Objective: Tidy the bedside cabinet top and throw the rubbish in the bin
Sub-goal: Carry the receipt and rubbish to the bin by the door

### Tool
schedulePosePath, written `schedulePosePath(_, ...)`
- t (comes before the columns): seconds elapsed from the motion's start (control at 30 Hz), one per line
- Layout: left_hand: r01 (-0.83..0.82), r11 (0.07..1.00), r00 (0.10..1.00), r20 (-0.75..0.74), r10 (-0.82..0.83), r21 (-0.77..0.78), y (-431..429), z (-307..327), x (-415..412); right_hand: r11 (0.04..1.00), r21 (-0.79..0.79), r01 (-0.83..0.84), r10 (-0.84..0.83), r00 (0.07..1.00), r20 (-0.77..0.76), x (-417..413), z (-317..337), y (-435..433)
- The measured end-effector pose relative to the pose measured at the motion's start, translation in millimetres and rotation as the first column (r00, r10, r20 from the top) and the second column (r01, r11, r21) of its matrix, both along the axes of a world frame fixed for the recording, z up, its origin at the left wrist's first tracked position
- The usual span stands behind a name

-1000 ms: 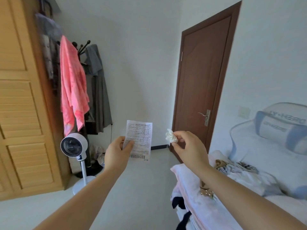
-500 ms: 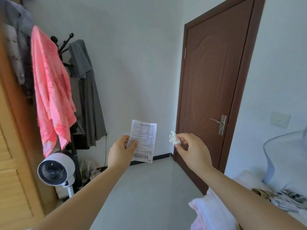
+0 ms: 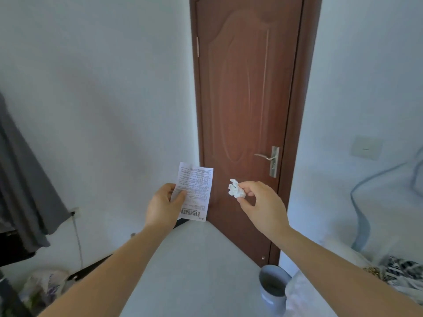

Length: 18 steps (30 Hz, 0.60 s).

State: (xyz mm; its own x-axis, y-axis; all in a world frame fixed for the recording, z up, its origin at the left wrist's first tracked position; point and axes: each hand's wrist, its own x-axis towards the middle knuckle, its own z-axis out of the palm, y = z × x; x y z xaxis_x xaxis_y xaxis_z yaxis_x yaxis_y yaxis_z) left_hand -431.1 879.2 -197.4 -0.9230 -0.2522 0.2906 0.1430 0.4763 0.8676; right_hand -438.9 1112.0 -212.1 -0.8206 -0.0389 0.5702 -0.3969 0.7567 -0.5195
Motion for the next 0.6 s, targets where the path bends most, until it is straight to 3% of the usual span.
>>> schedulePosePath(0.33, 0.162, 0.983, 0.984, 0.091, -0.154, -0.081, 86, -41, -223, 0.981, 0.003, 0.194, -0.192, 0.971, 0.144, -175, -37, 86)
schedulePosePath(0.6, 0.312, 0.946, 0.933, 0.218, -0.287, -0.089, 151, -112, -339, 0.936, -0.014, 0.353, -0.331, 0.89, 0.314, -250, -106, 135)
